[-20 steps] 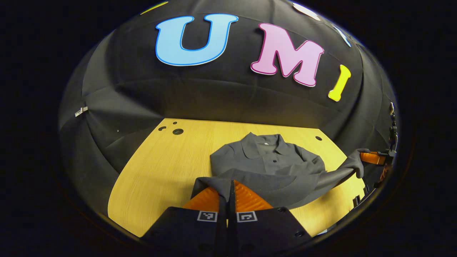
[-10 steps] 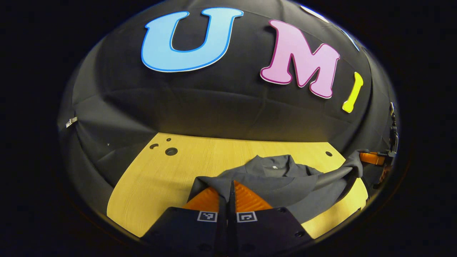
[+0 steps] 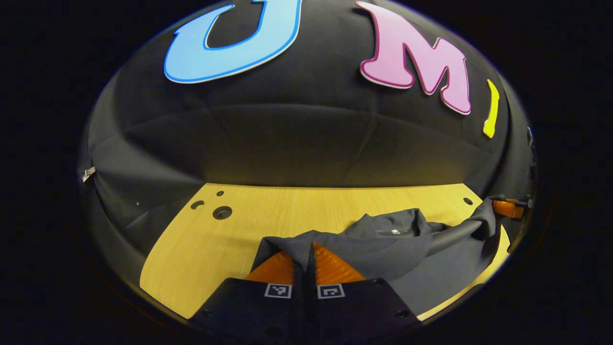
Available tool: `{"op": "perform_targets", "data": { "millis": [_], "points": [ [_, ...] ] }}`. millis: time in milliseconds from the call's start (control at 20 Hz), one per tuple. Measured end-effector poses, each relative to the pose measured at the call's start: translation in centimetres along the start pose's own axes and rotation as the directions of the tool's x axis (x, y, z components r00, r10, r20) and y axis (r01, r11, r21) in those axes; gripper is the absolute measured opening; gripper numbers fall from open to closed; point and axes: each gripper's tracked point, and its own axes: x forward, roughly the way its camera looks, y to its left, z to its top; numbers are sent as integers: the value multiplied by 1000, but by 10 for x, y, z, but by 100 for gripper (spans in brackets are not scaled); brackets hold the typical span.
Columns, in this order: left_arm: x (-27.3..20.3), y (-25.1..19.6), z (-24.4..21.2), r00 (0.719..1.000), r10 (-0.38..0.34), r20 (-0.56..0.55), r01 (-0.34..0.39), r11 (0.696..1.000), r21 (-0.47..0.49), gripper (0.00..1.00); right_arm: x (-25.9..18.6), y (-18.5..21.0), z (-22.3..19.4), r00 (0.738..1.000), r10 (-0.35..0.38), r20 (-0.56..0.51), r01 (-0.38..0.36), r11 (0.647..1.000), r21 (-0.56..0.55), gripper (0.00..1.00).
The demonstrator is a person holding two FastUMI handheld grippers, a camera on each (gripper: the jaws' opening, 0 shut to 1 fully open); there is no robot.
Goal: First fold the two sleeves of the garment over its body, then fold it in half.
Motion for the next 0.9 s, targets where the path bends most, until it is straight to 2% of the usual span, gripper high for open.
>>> {"op": "perform_targets", "data": {
  "millis": [350,500,600,650,750,800,850,900],
  "points": [
    [50,2,-28,1000,7,-28,-7,1000,18,5,51,-8,-45,996,-62,-67,60,998,-29,5],
    [62,5,-48,997,26,-78,-24,999,29,7,61,-10,-65,991,-77,-111,73,997,-39,5],
    [64,6,-52,995,41,-86,-38,999,34,12,63,-13,-69,988,-92,-128,89,996,-33,12],
    [64,6,-49,996,45,-79,-43,999,28,13,61,-13,-68,987,-96,-129,93,995,-27,26],
    [61,6,-48,996,50,-76,-49,999,20,24,61,-15,-68,987,-95,-131,94,995,-17,51],
    [59,5,-50,995,48,-83,-46,999,17,39,61,-16,-68,986,-96,-133,95,995,-15,64],
    [57,3,-51,995,42,-89,-41,999,13,54,60,-17,-67,986,-99,-133,98,995,-14,58],
    [56,1,-52,995,35,-96,-35,999,8,69,57,-15,-67,986,-96,-135,95,995,-12,58]
  ]
}}
